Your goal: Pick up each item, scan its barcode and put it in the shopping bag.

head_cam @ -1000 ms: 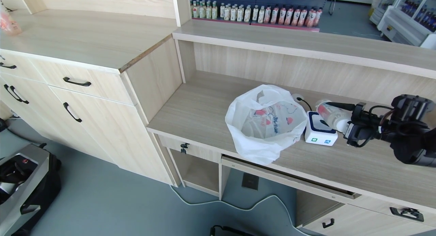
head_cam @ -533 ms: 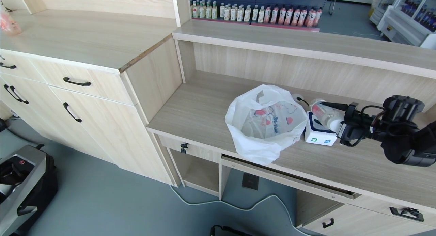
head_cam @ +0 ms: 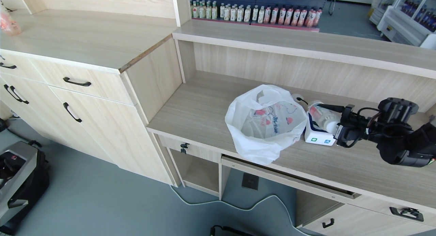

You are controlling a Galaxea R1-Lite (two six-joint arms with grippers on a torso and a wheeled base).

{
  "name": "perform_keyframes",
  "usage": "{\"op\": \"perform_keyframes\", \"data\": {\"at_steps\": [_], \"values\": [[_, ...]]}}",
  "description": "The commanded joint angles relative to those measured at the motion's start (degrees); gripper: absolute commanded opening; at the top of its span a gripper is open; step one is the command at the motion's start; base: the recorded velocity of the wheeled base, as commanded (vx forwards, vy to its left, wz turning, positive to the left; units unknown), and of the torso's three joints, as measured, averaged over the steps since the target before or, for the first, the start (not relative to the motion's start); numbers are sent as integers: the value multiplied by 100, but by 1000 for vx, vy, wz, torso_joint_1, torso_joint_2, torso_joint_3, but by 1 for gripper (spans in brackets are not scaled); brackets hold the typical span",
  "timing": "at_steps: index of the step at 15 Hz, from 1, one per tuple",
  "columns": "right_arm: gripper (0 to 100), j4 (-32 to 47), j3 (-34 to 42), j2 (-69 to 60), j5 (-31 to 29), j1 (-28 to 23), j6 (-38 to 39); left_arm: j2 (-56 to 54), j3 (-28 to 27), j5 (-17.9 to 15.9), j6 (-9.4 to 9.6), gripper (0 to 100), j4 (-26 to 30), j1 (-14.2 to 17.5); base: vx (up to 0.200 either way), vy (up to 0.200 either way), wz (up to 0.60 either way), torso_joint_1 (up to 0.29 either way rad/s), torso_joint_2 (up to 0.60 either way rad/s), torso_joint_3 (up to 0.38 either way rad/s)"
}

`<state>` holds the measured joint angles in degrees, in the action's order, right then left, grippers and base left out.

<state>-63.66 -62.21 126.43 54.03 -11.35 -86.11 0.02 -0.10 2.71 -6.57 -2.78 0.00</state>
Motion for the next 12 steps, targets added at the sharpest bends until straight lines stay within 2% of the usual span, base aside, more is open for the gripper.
{"op": "perform_keyframes", "data": {"at_steps": [1, 5, 7, 10, 12], "values": [[0, 11, -72, 49, 2, 1, -2, -2, 1, 2, -2, 100, -3, 0, 0, 0, 0, 0, 0, 0], [0, 11, -98, -154, -6, 28, 192, -2, 1, 2, -2, 100, -3, 0, 0, 0, 0, 0, 0, 0], [0, 73, 51, -1024, -24, -52, 1167, -2, 1, 2, -2, 100, -3, 0, 0, 0, 0, 0, 0, 0], [0, 178, 1150, -2448, -200, -702, 2459, -2, 1, 2, -2, 100, -3, 0, 0, 0, 0, 0, 0, 0], [0, 451, 1440, -2957, -279, -983, 3250, -2, 1, 2, -2, 100, -3, 0, 0, 0, 0, 0, 0, 0]]}}
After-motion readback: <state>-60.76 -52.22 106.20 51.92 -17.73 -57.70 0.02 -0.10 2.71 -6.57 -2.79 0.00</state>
